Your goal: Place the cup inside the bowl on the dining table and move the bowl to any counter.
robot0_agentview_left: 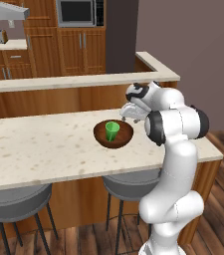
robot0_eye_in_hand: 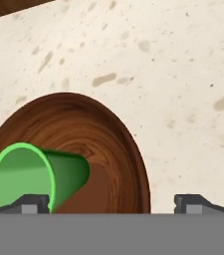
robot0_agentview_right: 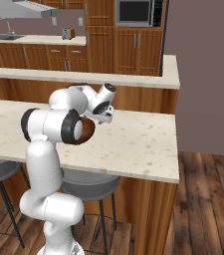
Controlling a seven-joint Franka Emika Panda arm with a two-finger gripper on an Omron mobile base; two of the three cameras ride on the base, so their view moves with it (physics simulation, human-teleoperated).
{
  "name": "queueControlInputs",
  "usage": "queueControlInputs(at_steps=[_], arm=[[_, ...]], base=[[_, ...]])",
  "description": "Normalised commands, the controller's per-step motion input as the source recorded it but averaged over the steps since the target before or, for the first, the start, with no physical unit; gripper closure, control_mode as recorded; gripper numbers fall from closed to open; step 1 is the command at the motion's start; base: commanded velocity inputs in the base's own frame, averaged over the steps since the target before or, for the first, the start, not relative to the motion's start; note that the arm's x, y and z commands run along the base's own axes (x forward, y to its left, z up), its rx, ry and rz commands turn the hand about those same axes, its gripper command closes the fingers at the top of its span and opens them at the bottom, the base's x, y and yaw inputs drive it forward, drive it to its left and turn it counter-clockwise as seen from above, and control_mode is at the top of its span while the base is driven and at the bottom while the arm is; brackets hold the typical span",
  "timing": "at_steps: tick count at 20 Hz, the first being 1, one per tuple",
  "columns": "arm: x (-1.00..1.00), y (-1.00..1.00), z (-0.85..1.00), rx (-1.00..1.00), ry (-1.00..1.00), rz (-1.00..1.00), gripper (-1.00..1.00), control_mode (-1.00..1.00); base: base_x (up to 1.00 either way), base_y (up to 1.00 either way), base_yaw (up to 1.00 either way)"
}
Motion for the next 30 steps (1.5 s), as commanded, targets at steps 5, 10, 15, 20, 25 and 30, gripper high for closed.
queueControlInputs(at_steps=[5, 10, 15, 20, 25, 30], arm=[[0.00, 0.00, 0.00, 0.00, 0.14, 0.02, -1.00, -1.00], [0.00, -0.01, 0.00, 0.02, 0.08, 0.00, -1.00, -1.00], [0.01, -0.12, 0.00, 0.03, 0.03, 0.00, -1.00, -1.00], [0.07, -0.12, 0.00, 0.03, 0.00, 0.00, -1.00, -1.00], [0.01, -0.02, -0.01, 0.06, 0.00, 0.00, -1.00, -1.00], [0.01, 0.00, -0.18, 0.10, -0.01, -0.02, -1.00, -1.00]], base=[[0.00, 0.00, 0.00], [0.00, 0.00, 0.00], [0.00, 0.00, 0.00], [0.00, 0.00, 0.00], [0.00, 0.00, 0.00], [0.00, 0.00, 0.00]])
